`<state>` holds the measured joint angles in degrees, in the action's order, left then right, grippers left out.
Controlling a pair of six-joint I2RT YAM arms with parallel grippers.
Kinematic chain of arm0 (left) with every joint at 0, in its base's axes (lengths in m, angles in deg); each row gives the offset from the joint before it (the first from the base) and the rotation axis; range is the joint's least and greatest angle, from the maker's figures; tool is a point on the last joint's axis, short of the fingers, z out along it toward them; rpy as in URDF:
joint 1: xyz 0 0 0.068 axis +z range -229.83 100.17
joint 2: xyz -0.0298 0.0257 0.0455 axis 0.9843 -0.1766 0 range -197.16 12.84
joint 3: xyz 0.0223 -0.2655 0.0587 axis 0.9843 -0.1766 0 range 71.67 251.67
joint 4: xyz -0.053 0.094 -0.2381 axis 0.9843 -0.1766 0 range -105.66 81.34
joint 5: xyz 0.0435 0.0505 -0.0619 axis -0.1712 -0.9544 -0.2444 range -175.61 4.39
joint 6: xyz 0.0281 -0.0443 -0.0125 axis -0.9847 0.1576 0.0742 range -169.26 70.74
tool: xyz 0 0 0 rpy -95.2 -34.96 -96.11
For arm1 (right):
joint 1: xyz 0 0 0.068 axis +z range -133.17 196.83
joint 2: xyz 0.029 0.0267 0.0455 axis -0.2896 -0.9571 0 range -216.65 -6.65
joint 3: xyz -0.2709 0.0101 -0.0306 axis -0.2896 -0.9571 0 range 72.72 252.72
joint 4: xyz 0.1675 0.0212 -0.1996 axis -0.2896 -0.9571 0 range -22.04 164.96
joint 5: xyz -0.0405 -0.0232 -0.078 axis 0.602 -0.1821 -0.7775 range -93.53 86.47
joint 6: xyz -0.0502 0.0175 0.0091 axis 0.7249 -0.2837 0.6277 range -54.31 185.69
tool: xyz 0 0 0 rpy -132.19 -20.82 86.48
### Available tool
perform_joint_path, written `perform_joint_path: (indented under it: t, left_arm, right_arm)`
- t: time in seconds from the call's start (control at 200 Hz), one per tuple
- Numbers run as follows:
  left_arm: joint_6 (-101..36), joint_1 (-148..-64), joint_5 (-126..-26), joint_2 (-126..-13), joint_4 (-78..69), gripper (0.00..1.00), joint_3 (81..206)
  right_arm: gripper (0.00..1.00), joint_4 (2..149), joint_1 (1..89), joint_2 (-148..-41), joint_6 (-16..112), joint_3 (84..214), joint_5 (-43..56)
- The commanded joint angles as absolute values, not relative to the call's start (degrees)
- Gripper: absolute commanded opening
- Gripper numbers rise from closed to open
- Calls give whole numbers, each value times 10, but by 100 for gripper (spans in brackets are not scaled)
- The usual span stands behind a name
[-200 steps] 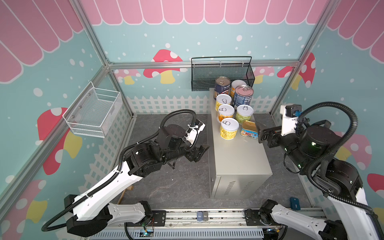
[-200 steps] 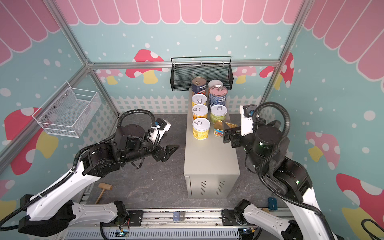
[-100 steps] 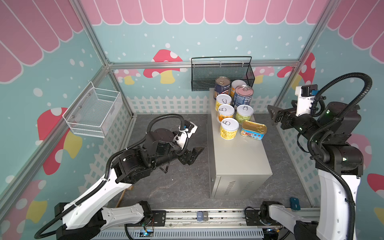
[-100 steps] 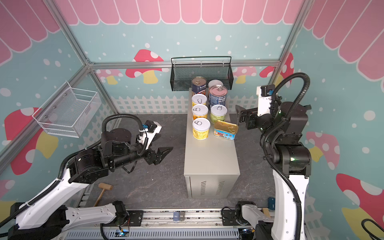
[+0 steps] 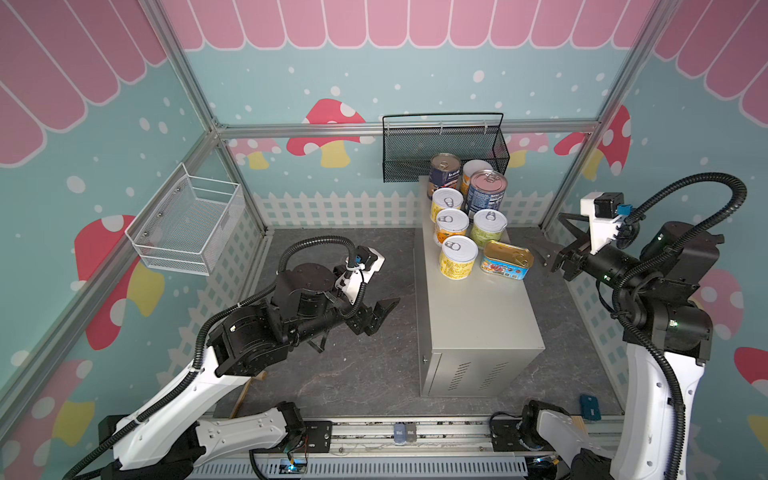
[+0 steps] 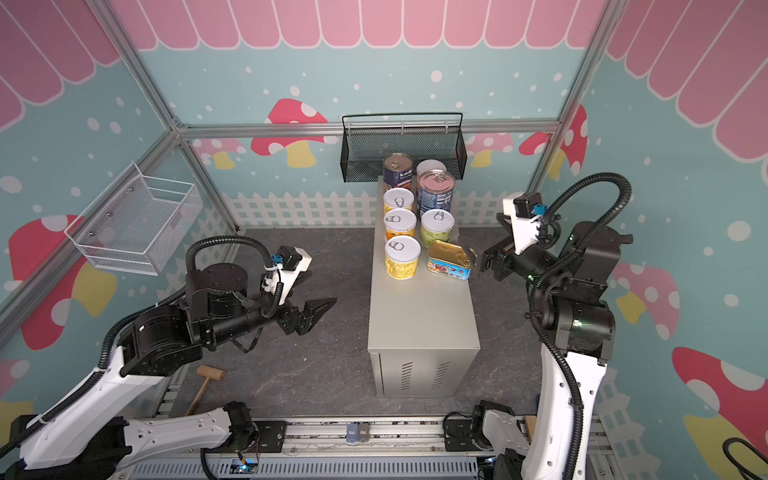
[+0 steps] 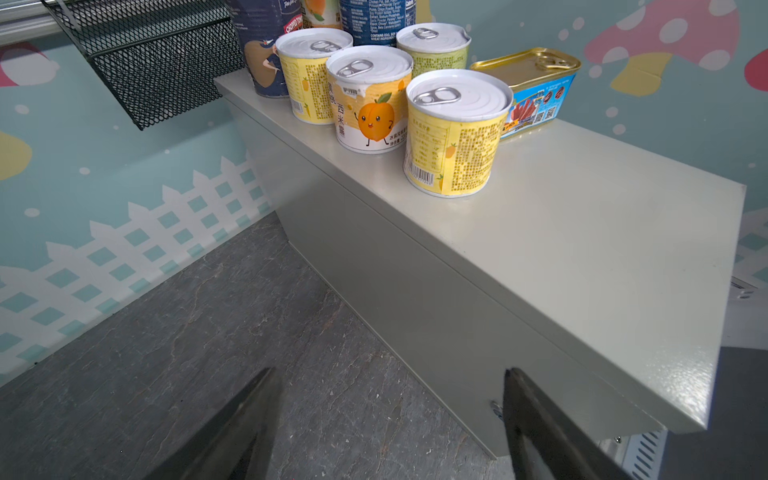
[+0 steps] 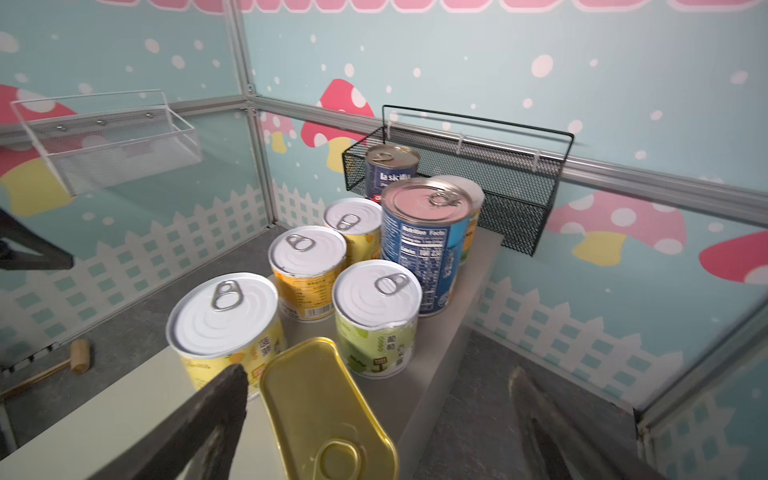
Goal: Place and organize the canned foods onto the counter
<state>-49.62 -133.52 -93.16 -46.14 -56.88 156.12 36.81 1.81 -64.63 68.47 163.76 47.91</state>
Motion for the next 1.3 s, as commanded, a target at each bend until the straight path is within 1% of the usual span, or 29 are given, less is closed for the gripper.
perform_joint_path:
  t: [0.0,0.18,0.255,0.355,0.48,0.66,0.73,0.841,1.101,1.296]
  left_arm:
    - [-511,-1330,-932,-452,-581,83,1558]
    - [-515,-1326,-922,-447,-581,85,1555]
    - [-517,-1325,-916,-451,-589,85,1561]
    - [-520,-1324,-915,-450,-593,85,1561]
    - [-522,-1322,-917,-441,-593,85,1554]
    - [-521,-1319,-916,-438,-592,85,1547]
    - [-523,-1317,-917,-440,-593,85,1547]
    - [-522,-1316,-918,-441,-595,85,1549]
    - [-522,-1312,-918,-454,-594,85,1555]
    - [-523,-1309,-915,-470,-594,85,1565]
  right_arm:
    - [99,370,14,-647,732,1631,560]
    - [99,379,-9,-621,758,1573,610]
    - [99,408,-27,-605,749,1532,634]
    - [99,448,-51,-594,730,1490,696]
    - [99,471,-63,-595,720,1475,723]
    - [99,510,-76,-599,699,1441,737]
    - [99,583,-102,-594,631,1402,738]
    - [99,648,-125,-592,577,1374,740]
    - [99,678,-142,-612,551,1365,734]
    - [99,695,-147,-632,528,1360,712]
